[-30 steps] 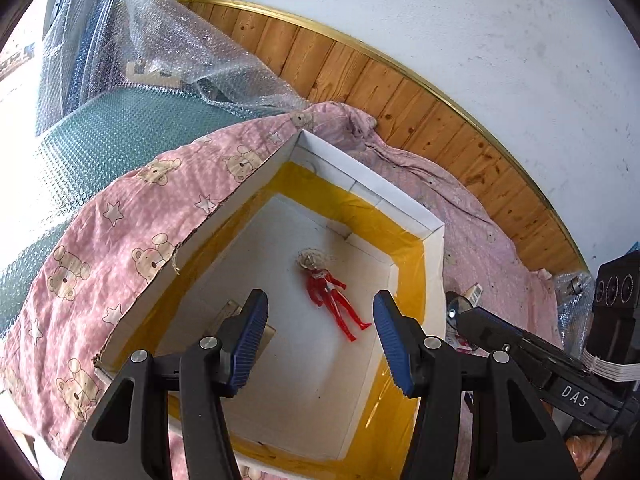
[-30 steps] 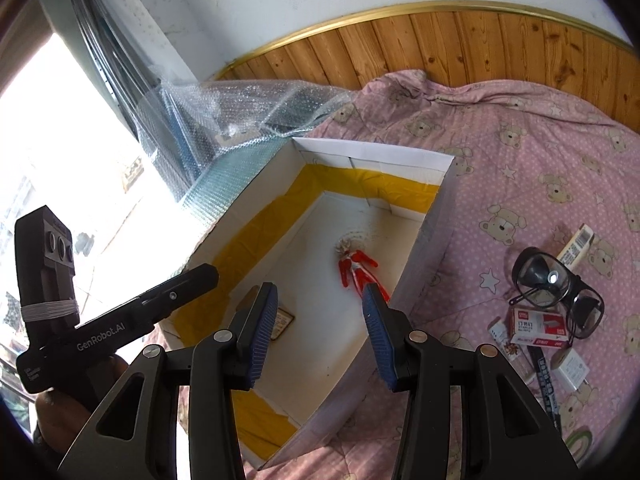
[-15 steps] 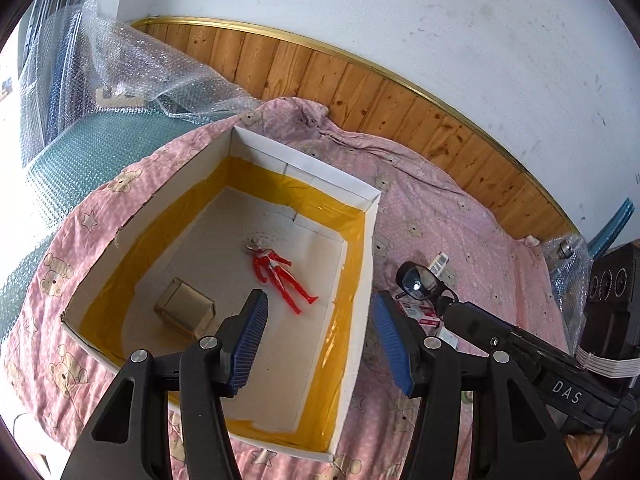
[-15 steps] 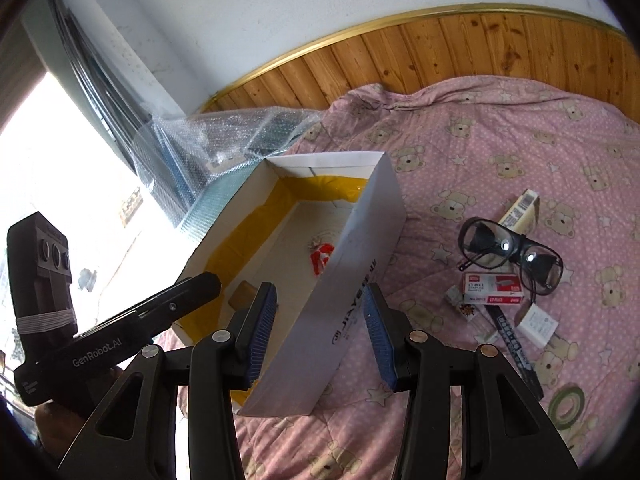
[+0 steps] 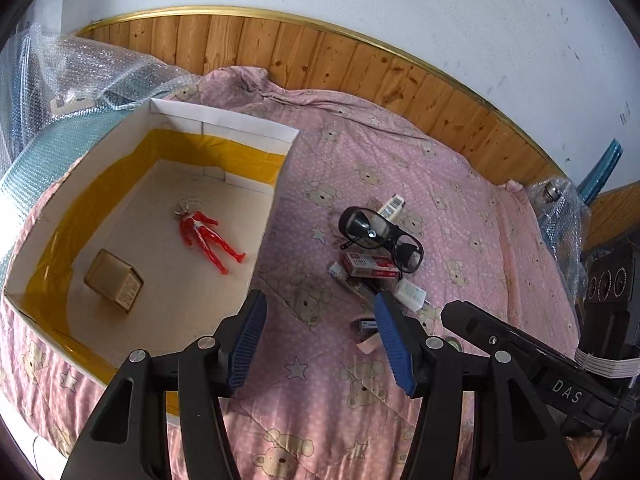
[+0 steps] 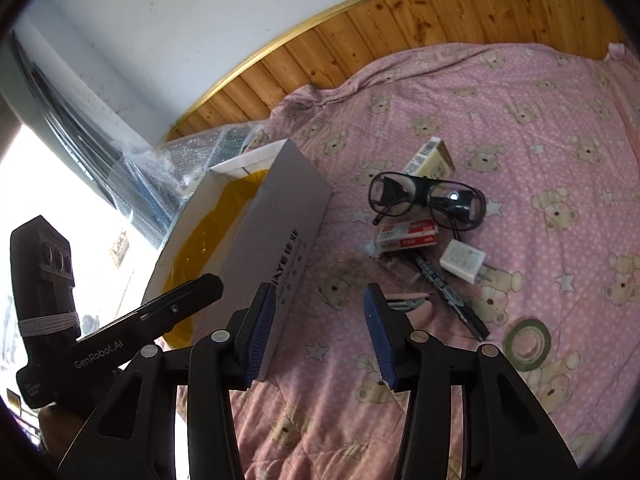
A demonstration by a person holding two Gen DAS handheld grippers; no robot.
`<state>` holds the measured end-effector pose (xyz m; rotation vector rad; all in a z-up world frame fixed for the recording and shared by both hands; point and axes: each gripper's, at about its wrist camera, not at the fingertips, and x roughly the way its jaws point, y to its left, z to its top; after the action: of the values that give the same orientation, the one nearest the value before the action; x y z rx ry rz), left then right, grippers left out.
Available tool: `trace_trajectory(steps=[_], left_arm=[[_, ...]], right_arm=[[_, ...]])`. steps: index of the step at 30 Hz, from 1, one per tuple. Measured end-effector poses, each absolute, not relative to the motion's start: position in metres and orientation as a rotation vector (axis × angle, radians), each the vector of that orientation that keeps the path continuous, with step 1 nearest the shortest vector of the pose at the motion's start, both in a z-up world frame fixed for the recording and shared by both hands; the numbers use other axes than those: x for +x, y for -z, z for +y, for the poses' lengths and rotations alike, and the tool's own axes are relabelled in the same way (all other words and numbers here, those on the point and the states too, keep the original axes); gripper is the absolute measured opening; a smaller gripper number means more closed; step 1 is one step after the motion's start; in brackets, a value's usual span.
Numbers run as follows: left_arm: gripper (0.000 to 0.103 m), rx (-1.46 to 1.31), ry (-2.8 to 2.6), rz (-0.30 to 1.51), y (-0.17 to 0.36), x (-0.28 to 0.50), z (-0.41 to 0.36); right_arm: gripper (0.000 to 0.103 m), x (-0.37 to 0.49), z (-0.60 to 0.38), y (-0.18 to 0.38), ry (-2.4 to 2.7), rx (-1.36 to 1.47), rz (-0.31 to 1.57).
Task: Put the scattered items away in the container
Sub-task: 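Move both tools back over the remaining scattered items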
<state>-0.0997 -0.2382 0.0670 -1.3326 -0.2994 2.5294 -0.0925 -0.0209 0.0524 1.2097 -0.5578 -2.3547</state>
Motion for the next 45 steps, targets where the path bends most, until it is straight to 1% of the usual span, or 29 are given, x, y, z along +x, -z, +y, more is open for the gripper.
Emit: trace_trajectory(steps=[9,17,28,37,45], left_arm=[[0.058,-1.385,-2.468,-0.232,-0.047,-0.099,-0.200],[0.058,-1.447,-2.405,-0.161,-0.022,-0.107,-0.170],[0.058,-1.525,-2.348,-0.126,0.009,-0.125,-0.153],[0.058,-1.604,-2.299,-0.134,0.041,-0.144,-0.153],[0.058,-1.649,-2.264,-0.198,0.064,-0.158,-0.160]], right_arm=[[0.049,-0.087,0.019,-0.029,2.370,1.261,-0.645],[0.049,-0.091,0.036,-0.011,2.367,1.308,-0.686],[0.049,-0.104,0.044,0.018,2.344,1.394,-0.722],[0.049,-0.119,0.045,0.040,2.324,1.472,-0.722],[0.049,-0.130,0.042,0.056,2.319,1.536,-0.690]])
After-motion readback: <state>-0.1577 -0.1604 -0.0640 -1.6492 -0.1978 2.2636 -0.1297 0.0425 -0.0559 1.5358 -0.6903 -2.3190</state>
